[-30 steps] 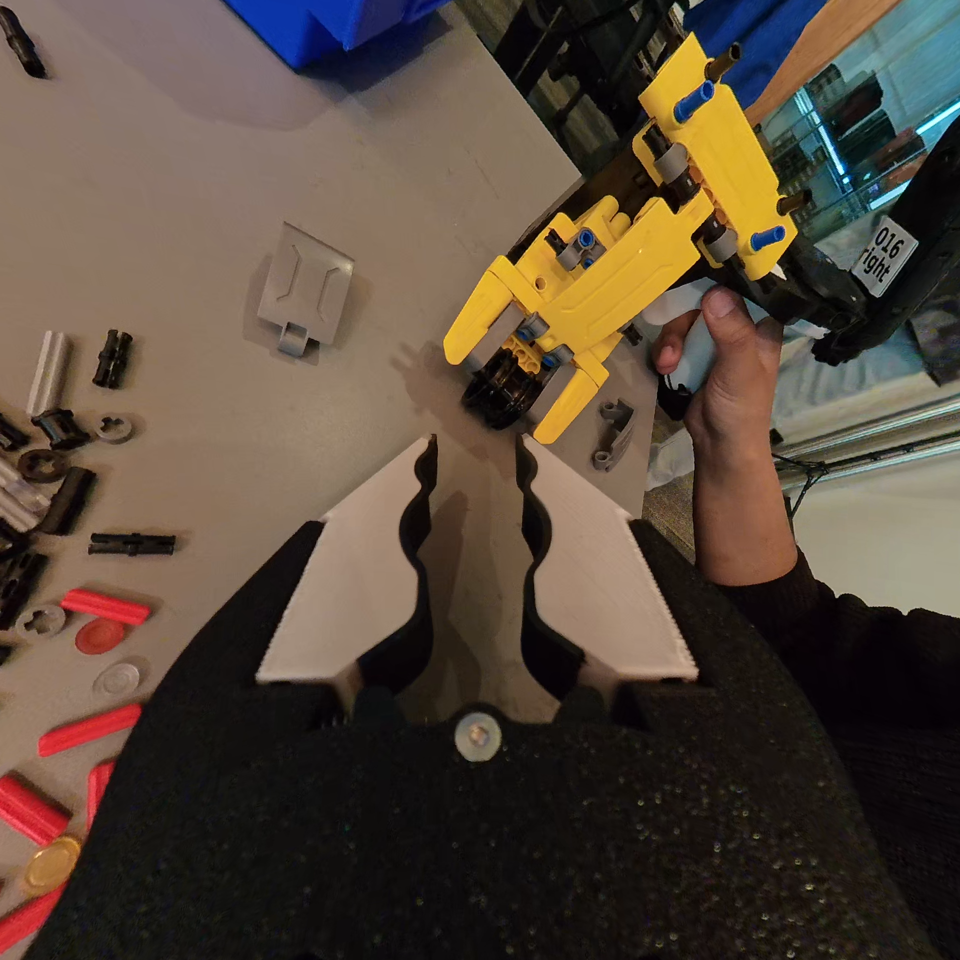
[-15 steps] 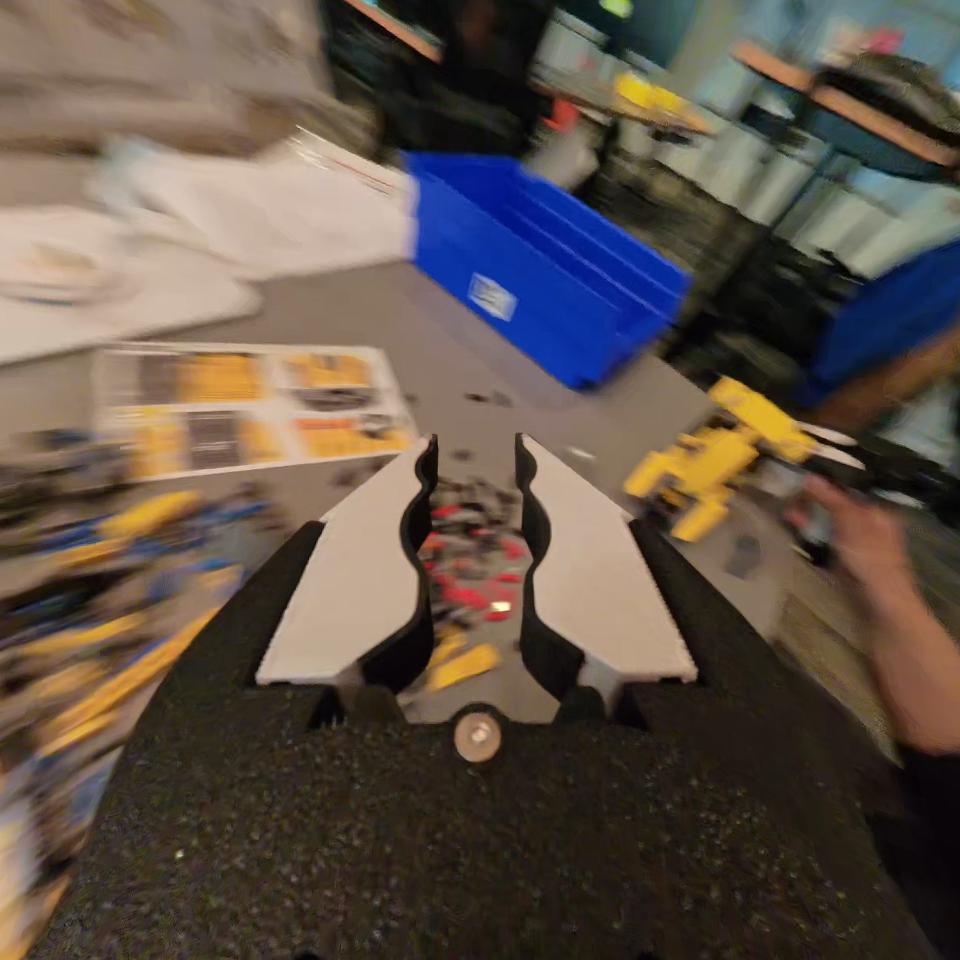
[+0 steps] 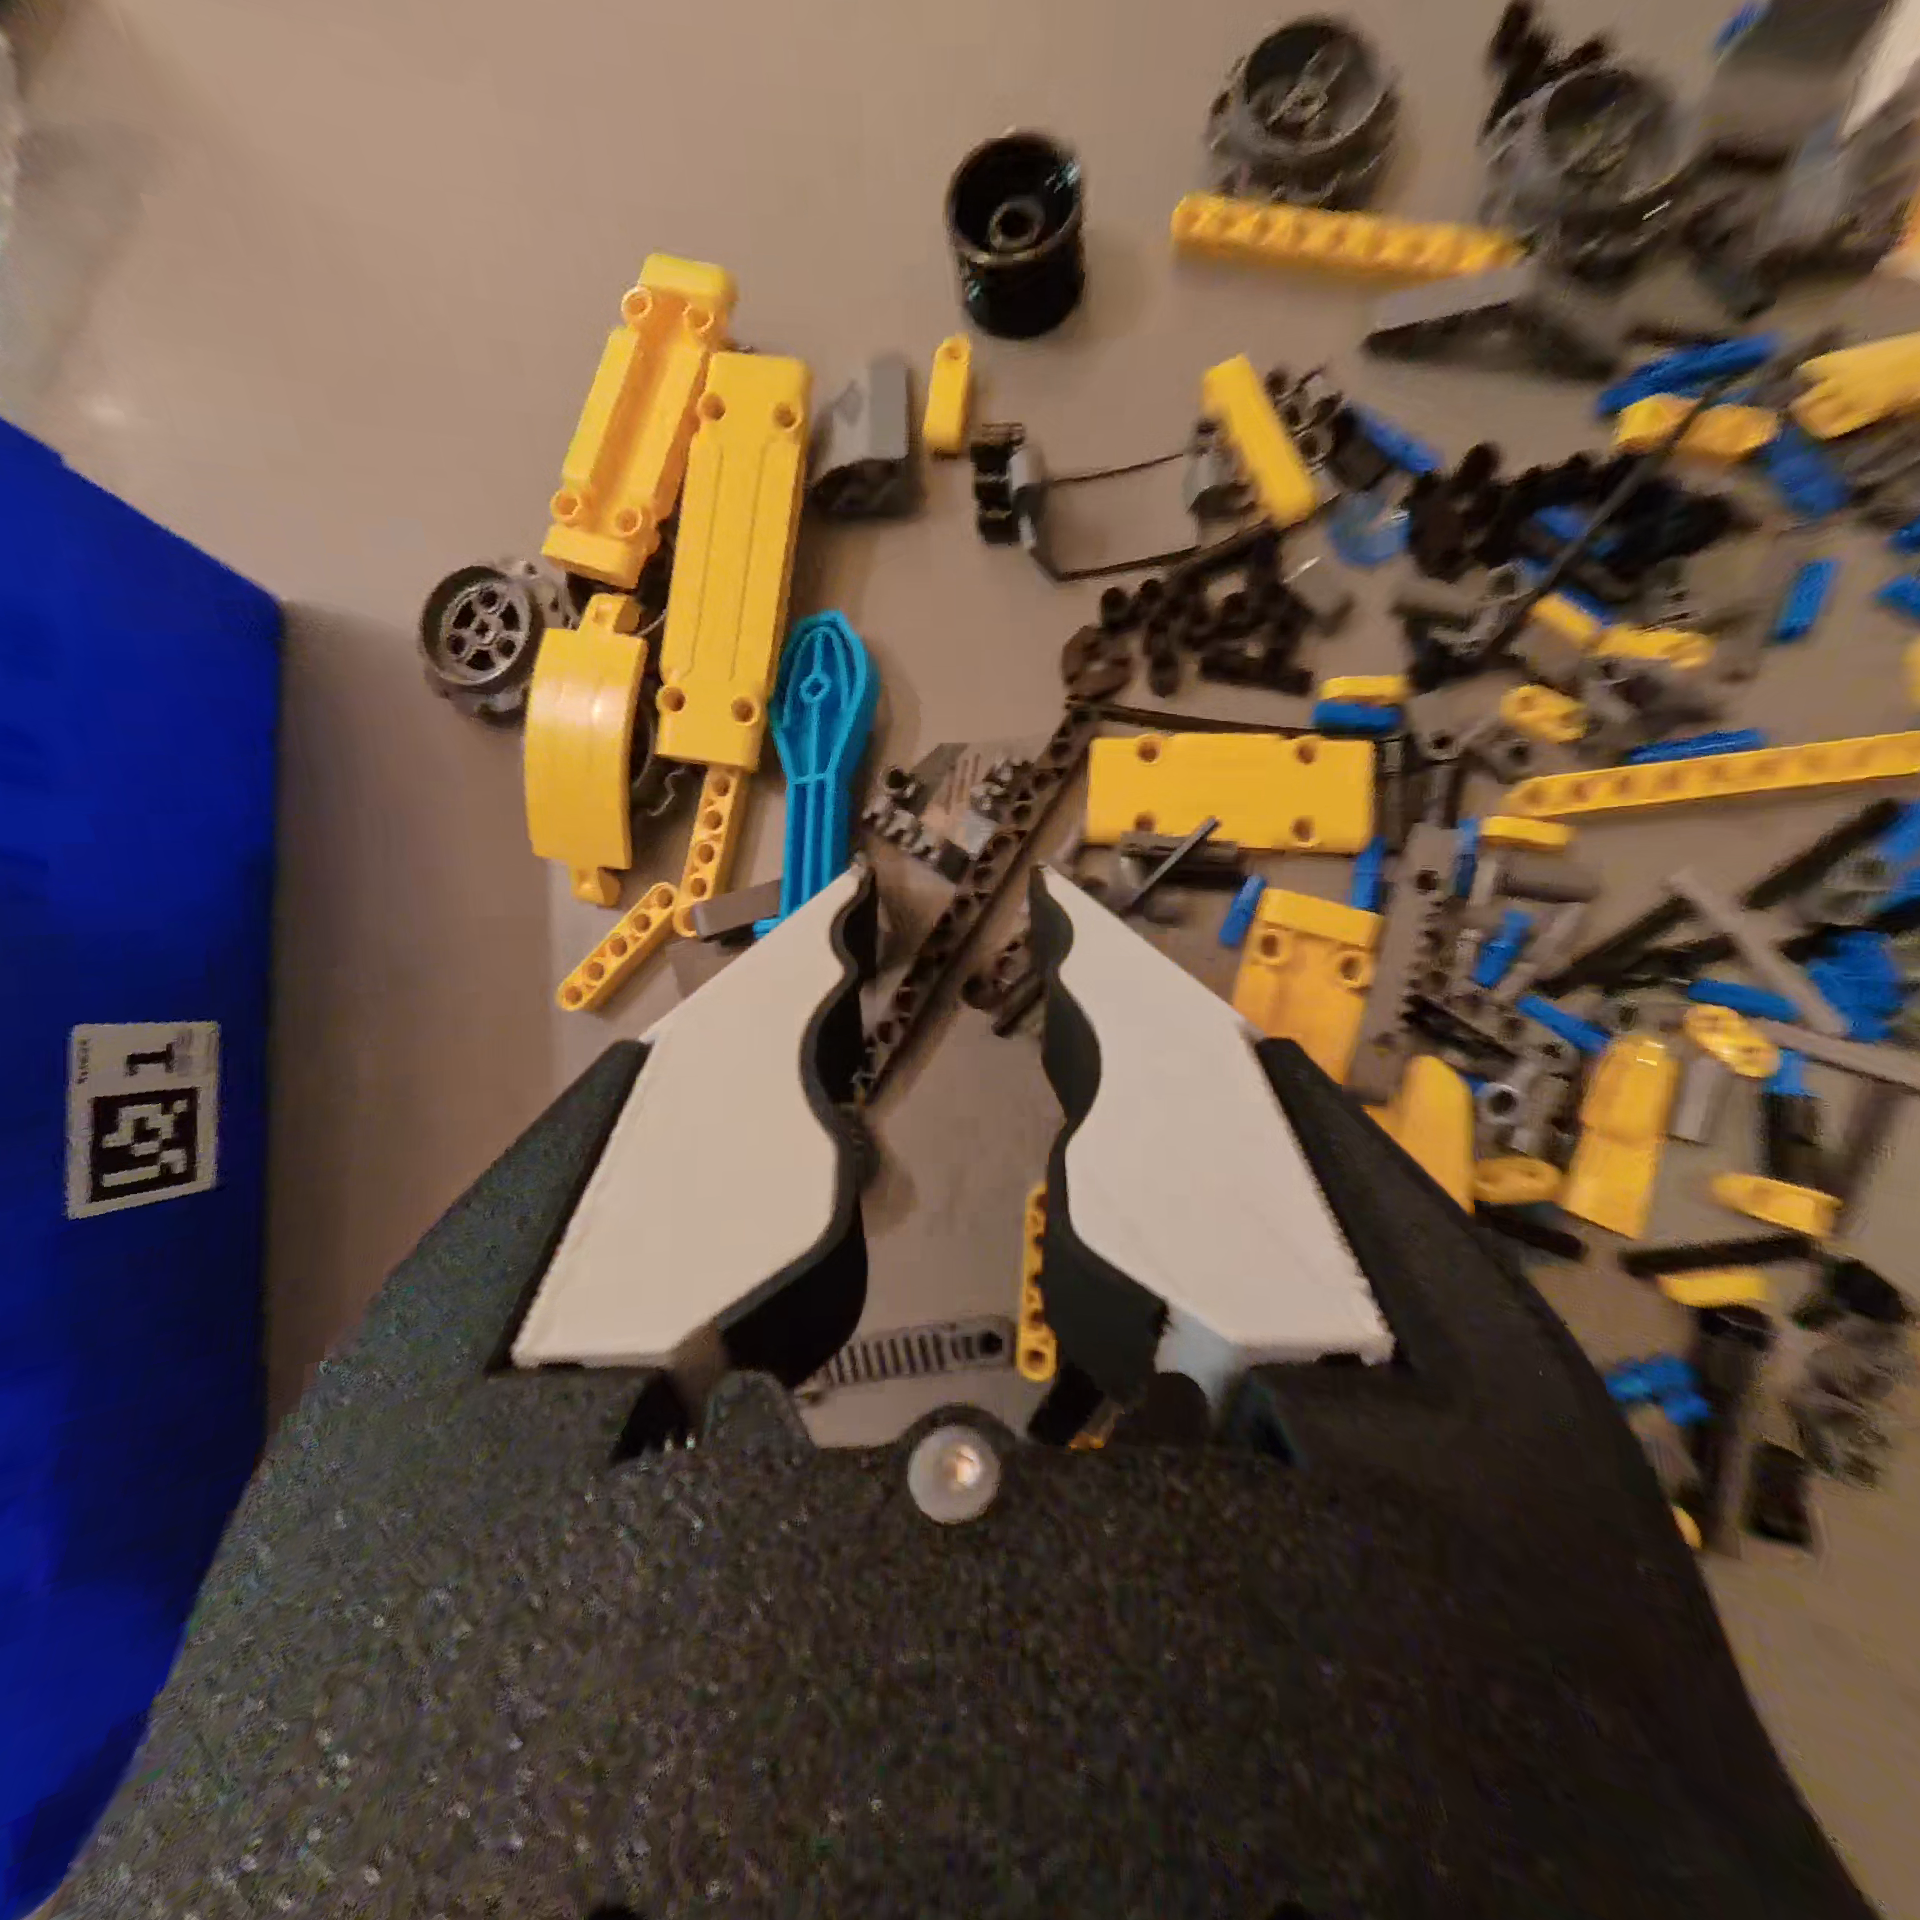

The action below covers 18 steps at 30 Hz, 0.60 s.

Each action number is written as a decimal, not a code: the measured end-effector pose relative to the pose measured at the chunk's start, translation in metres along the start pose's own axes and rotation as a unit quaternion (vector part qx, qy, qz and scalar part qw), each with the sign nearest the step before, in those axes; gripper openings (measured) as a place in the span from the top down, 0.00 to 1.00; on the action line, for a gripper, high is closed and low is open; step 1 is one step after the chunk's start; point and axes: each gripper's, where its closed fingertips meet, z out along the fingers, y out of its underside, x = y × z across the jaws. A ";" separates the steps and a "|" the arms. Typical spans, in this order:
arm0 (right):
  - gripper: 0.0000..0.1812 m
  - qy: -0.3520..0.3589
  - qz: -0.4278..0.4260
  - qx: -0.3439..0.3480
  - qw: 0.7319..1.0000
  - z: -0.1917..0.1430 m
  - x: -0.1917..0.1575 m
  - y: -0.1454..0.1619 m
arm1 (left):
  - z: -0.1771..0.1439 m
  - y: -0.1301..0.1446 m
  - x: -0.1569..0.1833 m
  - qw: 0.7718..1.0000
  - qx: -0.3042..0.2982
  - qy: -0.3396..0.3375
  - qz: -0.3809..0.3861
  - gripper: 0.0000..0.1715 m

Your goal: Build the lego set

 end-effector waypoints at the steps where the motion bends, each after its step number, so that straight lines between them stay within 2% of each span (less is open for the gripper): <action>1: 0.90 -0.002 0.002 0.001 1.000 0.000 0.000 0.000 | 0.004 0.001 -0.003 1.000 -0.004 -0.014 0.007 0.84; 7: 0.90 -0.009 0.011 0.006 1.000 -0.001 0.000 -0.001 | 0.015 0.005 -0.013 0.999 -0.014 -0.046 0.012 0.91; 13: 0.90 -0.010 0.015 0.001 1.000 0.000 0.000 0.000 | 0.022 0.007 -0.015 0.999 -0.015 -0.032 0.006 0.98; 15: 0.90 -0.010 0.015 0.002 1.000 -0.001 0.000 0.000 | 0.018 0.002 -0.018 0.999 0.000 -0.037 0.001 1.00; 18: 0.90 -0.010 0.016 0.003 1.000 -0.001 0.000 -0.001 | 0.002 -0.016 -0.015 0.998 0.053 -0.022 -0.012 1.00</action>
